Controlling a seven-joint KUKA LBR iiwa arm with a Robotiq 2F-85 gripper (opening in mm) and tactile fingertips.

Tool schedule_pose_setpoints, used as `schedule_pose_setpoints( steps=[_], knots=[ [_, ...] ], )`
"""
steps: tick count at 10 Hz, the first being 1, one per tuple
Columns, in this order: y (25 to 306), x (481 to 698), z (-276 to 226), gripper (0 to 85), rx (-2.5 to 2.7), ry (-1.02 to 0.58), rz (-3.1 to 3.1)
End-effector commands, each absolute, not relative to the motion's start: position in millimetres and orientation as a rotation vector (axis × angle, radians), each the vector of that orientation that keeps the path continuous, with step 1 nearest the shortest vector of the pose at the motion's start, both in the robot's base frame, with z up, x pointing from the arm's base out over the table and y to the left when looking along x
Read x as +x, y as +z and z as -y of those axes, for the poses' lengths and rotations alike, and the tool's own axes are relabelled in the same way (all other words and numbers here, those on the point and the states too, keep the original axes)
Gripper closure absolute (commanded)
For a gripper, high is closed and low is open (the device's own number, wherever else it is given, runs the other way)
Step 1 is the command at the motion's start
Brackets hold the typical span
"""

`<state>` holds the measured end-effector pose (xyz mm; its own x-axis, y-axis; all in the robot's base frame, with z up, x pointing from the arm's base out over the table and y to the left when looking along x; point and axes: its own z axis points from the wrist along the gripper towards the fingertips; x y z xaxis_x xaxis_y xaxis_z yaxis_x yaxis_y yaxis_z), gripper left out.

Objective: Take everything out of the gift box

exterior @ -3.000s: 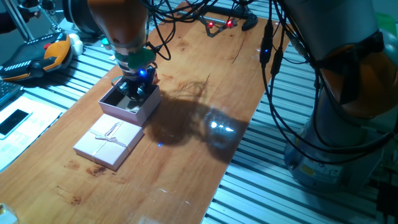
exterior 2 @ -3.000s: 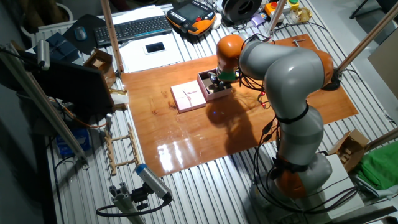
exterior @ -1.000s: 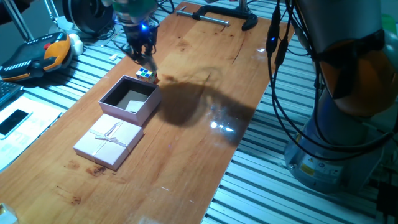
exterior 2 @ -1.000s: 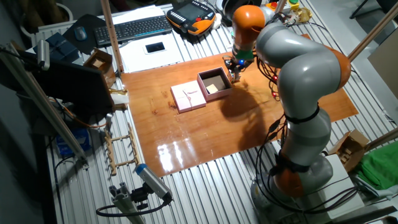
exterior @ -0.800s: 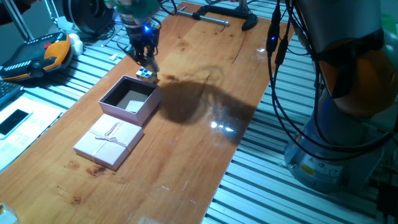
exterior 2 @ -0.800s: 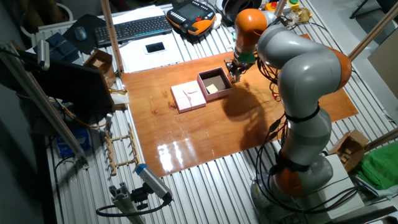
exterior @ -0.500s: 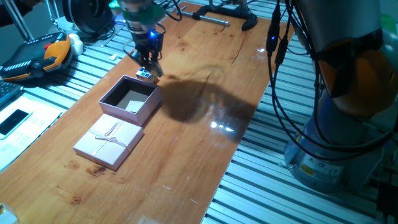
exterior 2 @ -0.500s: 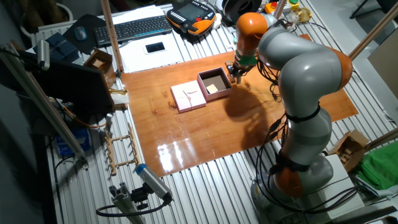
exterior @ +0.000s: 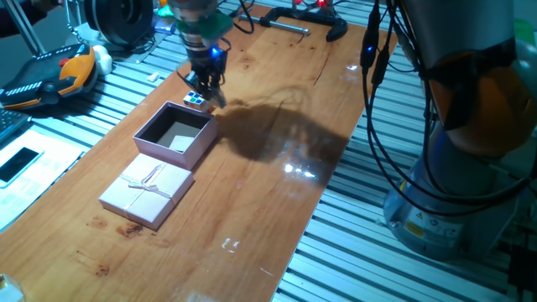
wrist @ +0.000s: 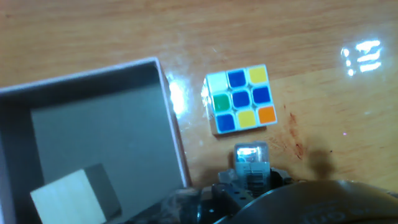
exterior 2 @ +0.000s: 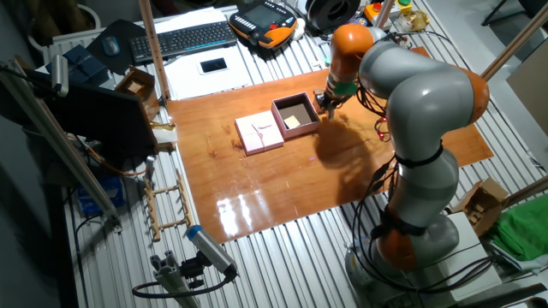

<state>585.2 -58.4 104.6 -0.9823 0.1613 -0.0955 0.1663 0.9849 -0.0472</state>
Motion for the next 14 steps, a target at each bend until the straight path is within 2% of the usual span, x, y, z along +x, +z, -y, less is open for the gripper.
schedule_pose_setpoints(
  steps=[1,5,11,12,13,14],
  knots=[
    [102.0,584.3,60.0,84.0,0.250,-0.077,-3.039],
    [80.5,584.0,69.6,84.0,0.238,-0.053,-3.029],
    [70.2,588.4,78.8,83.3,0.209,-0.028,-3.025],
    [69.0,588.7,79.0,81.0,0.201,-0.035,-3.024],
    [69.0,588.8,79.3,72.0,0.203,-0.037,-3.020],
    [69.0,588.8,79.6,57.7,0.210,-0.036,-3.017]
  ],
)
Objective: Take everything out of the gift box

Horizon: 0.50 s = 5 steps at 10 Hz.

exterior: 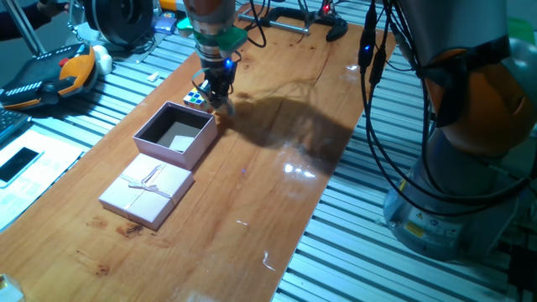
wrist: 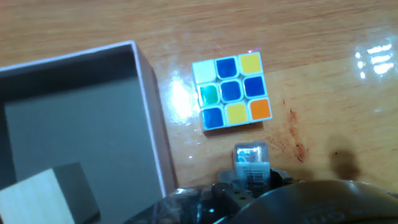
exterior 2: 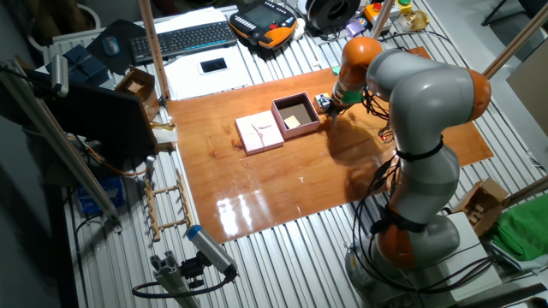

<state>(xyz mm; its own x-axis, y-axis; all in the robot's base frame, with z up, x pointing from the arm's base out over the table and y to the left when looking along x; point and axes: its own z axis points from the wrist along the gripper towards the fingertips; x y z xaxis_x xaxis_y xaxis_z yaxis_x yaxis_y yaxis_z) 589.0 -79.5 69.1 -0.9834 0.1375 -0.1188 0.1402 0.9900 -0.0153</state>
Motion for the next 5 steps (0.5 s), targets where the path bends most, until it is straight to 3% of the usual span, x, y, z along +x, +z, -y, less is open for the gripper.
schedule_pose_setpoints(
  steps=[1,5],
  knots=[
    [68.6,589.0,79.5,45.3,0.221,-0.034,-3.010],
    [67.7,589.9,78.9,40.3,0.220,-0.029,-3.001]
  ],
)
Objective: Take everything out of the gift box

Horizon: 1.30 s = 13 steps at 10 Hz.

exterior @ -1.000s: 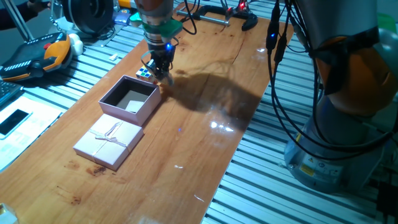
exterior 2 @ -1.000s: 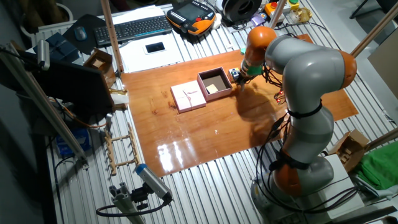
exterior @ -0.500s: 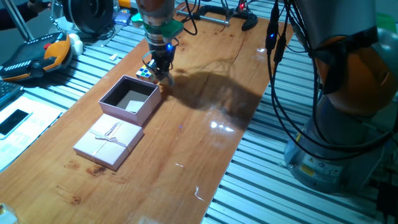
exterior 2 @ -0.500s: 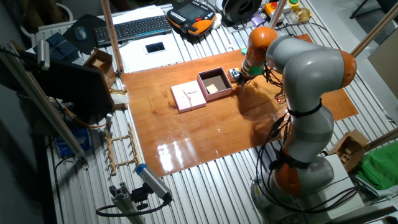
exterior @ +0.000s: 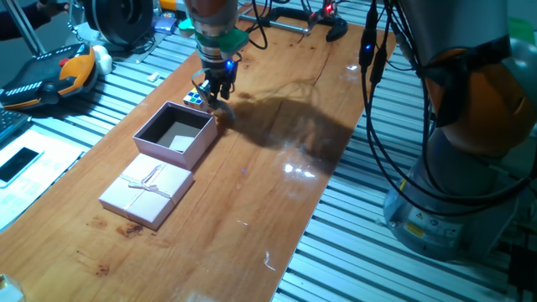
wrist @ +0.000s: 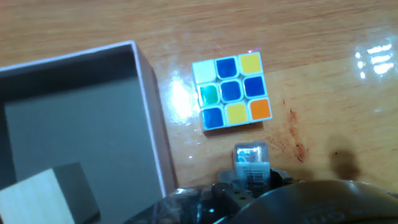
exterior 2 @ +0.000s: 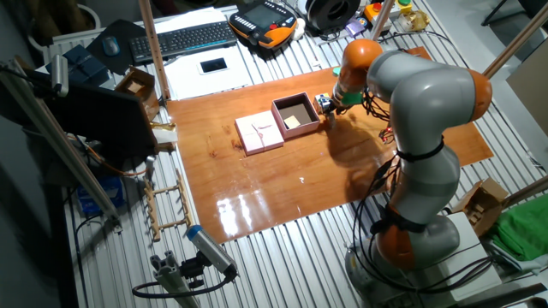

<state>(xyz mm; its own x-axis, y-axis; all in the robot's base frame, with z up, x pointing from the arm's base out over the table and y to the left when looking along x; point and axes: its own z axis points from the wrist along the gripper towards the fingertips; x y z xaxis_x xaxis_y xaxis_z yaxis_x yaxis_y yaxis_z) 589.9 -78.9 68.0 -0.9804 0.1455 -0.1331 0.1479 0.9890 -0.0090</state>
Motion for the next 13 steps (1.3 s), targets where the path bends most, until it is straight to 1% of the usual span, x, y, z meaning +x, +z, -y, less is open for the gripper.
schedule_pose_setpoints(
  steps=[1,4,6,8,9,11,13],
  knots=[
    [68.7,590.1,78.6,40.0,0.222,-0.026,-3.001],
    [77.1,590.1,77.4,38.7,0.223,-0.020,-3.006],
    [95.6,595.2,68.6,39.0,0.224,-0.026,-3.019],
    [117.4,602.3,52.8,40.3,0.207,-0.014,-3.027],
    [126.9,605.4,44.2,40.7,0.176,0.027,-3.019],
    [138.9,612.6,26.4,40.7,0.132,0.062,-3.009],
    [148.1,617.7,1.2,41.0,0.073,0.040,-2.997]
  ],
)
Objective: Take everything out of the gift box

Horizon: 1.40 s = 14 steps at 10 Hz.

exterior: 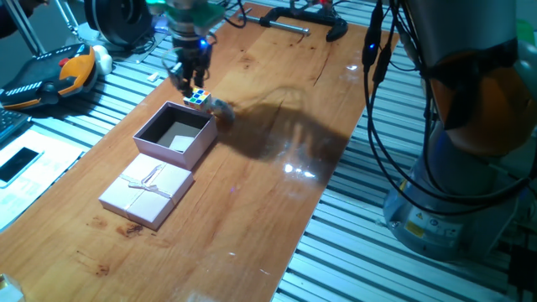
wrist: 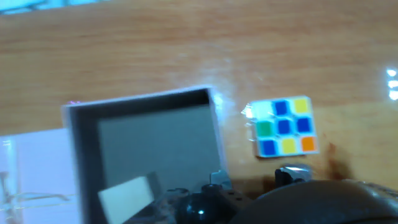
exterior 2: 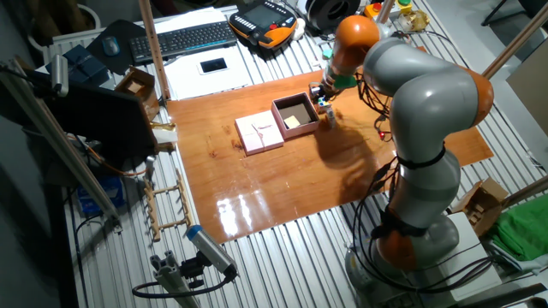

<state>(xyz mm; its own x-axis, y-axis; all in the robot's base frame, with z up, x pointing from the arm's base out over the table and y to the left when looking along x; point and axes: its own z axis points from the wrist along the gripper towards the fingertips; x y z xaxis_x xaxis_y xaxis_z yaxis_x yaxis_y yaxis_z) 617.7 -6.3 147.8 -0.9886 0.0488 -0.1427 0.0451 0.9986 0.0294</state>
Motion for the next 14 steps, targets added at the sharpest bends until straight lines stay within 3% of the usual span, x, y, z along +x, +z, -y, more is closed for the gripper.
schedule_pose_setpoints(
  steps=[1,8,10,14],
  knots=[
    [149.1,618.5,-10.2,41.0,0.036,0.033,-2.992],
    [133.0,609.6,-63.7,35.7,-0.158,0.049,-2.974],
    [125.0,607.1,-69.8,29.0,-0.196,0.030,-2.969],
    [108.3,601.5,-79.5,24.3,-0.227,0.026,-2.959]
  ],
)
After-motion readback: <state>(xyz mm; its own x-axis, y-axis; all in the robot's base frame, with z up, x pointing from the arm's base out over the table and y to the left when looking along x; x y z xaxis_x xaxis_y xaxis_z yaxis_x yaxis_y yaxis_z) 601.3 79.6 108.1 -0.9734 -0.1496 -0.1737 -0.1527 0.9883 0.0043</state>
